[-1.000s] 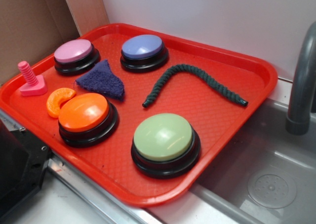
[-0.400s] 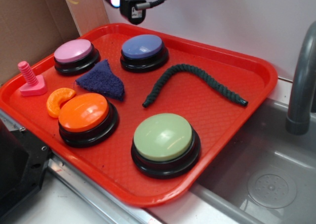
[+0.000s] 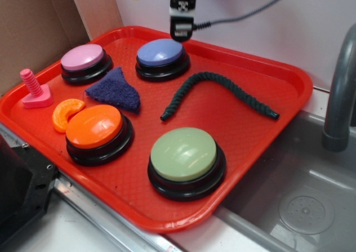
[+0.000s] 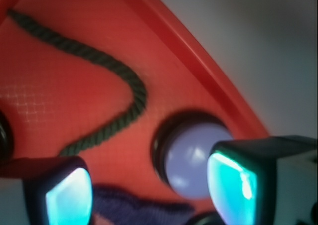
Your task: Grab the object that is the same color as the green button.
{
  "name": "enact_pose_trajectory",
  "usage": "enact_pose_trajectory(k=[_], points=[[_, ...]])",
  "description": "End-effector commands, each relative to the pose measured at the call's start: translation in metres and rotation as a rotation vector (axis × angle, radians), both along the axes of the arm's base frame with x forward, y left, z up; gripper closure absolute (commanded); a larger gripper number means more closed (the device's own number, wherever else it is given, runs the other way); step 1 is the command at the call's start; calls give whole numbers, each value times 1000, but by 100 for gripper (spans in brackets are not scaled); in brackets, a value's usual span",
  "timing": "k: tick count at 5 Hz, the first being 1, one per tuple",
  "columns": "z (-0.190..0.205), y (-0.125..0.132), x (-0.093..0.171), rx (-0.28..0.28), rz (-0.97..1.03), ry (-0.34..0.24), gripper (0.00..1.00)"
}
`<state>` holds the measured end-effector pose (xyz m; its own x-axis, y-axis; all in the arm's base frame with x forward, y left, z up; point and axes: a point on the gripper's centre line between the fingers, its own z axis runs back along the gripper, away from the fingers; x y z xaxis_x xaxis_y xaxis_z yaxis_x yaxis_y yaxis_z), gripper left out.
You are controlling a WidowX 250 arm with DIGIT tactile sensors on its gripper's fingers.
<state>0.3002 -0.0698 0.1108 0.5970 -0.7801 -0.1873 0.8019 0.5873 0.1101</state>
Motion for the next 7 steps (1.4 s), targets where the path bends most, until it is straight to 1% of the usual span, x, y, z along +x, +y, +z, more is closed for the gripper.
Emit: enact_pose_trajectory(k=[1,2,3,4,5,6,7], points=[[0,-30,-15,-146,-450,-121,0],[-17,-39,-6,-134,-514,-42,0],[-41,-47,6,-125,-481,54,0],[-58,-54,13,-140,-446,99,0],[-73,-55,14,-182,-396,130,0],[-84,-52,5,-181,-373,133,0],[-99,-51,-2,-178,-359,156,100]])
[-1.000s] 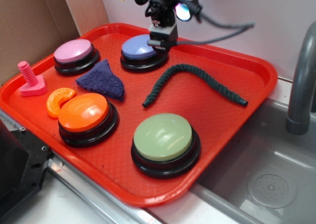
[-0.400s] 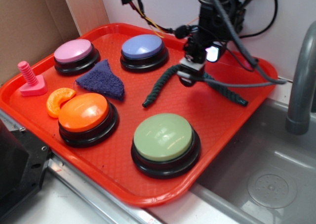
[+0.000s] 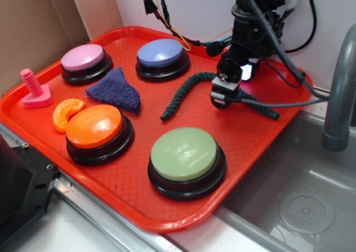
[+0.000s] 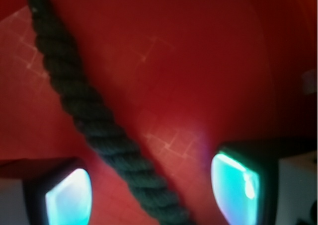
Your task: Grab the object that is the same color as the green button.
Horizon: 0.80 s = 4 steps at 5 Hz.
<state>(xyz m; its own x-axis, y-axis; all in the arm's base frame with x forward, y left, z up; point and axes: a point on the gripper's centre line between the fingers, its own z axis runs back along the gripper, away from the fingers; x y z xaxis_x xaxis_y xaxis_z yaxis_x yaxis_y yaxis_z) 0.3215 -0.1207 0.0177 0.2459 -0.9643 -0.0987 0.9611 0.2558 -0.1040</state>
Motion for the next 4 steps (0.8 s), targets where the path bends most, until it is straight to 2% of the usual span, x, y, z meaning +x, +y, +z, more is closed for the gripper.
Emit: enact_pose_trajectory(k=[1,3,4], points=[[-15,1,-31,40,21,1,100],[-22,8,-47,87,86,-5,100],[6,43,-89,112,334,43,100]])
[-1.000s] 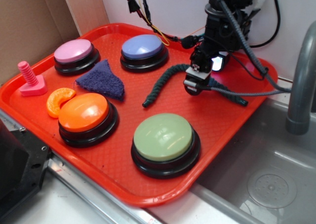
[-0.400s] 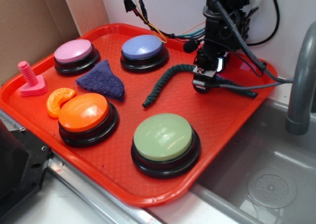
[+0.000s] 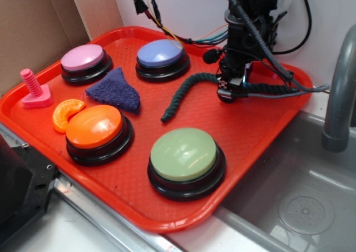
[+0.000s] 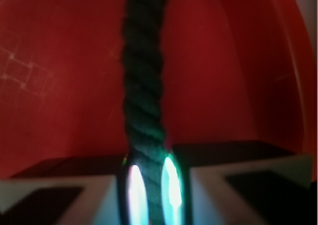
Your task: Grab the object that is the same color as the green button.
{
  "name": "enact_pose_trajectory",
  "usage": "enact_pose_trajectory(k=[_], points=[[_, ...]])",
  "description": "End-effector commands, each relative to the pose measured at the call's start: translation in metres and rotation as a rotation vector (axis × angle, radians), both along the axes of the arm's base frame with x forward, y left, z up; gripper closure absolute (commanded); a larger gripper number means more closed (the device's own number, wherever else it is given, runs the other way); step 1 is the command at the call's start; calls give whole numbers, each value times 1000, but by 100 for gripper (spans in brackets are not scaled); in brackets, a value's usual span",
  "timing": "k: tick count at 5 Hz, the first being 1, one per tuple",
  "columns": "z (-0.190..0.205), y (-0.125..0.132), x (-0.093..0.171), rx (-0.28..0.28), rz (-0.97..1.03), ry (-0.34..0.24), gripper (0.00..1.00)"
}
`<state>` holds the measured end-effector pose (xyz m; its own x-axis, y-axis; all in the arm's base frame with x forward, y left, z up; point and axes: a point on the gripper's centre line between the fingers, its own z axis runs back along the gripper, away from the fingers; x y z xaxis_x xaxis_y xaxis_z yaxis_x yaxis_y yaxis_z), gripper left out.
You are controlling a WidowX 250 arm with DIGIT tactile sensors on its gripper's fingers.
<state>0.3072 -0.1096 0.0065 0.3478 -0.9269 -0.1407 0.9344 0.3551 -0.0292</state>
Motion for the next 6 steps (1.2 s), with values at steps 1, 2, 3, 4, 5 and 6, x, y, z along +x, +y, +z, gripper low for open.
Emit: enact_pose_trajectory(k=[1,2,3,4,5,6], points=[[69,55,-116,53,489,116,100],[117,52,-152,57,741,88,100],[137,48,-162,42,991,69,100],[150,43,-165,62,1184,43,100],[168,44,-174,93,1239,26,100],[191,42,-179,61,1229,-33,100]])
